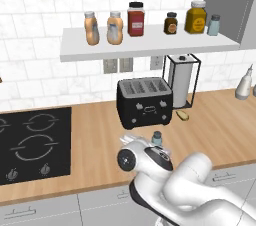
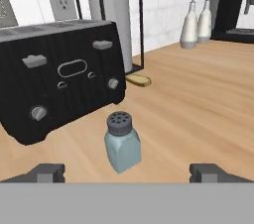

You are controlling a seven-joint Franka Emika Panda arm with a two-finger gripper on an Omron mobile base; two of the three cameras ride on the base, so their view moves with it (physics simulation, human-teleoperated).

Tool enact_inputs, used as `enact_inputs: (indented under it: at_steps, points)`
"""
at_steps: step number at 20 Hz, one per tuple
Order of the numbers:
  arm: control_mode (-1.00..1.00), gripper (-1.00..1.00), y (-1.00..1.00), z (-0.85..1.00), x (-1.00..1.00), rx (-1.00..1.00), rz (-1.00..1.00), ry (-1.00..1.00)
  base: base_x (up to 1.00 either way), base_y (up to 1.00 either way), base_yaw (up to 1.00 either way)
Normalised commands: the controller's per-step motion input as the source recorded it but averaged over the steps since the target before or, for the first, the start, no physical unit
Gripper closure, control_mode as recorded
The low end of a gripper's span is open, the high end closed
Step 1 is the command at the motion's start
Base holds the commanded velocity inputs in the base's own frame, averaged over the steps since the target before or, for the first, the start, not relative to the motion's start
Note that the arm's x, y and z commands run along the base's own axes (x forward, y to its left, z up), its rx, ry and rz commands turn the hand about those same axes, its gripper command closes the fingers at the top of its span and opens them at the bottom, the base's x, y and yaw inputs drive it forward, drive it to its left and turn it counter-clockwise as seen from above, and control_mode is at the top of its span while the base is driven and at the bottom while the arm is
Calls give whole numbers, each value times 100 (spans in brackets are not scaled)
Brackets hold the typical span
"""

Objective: Put the shaker and condiment bottle from the counter next to their counterparts in the cabinet.

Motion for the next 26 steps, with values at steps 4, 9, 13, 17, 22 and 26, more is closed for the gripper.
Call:
enact_inputs:
  at_steps: [4, 9, 13, 17, 22, 26]
  points:
    - [-100, -100, 0, -16, 27, 0, 0, 8, 0, 0, 0]
    - [-100, -100, -8, -21, 18, 0, 0, 3, 0, 0, 0]
    - [-100, -100, -24, -21, 9, 0, 0, 3, 0, 0, 0]
    - [-100, -100, -15, -10, 12, 0, 0, 3, 0, 0, 0]
    - [-100, -100, 0, -1, 12, 0, 0, 2, 0, 0, 0]
    - [-100, -100, 0, -3, 33, 0, 0, 0, 0, 0, 0]
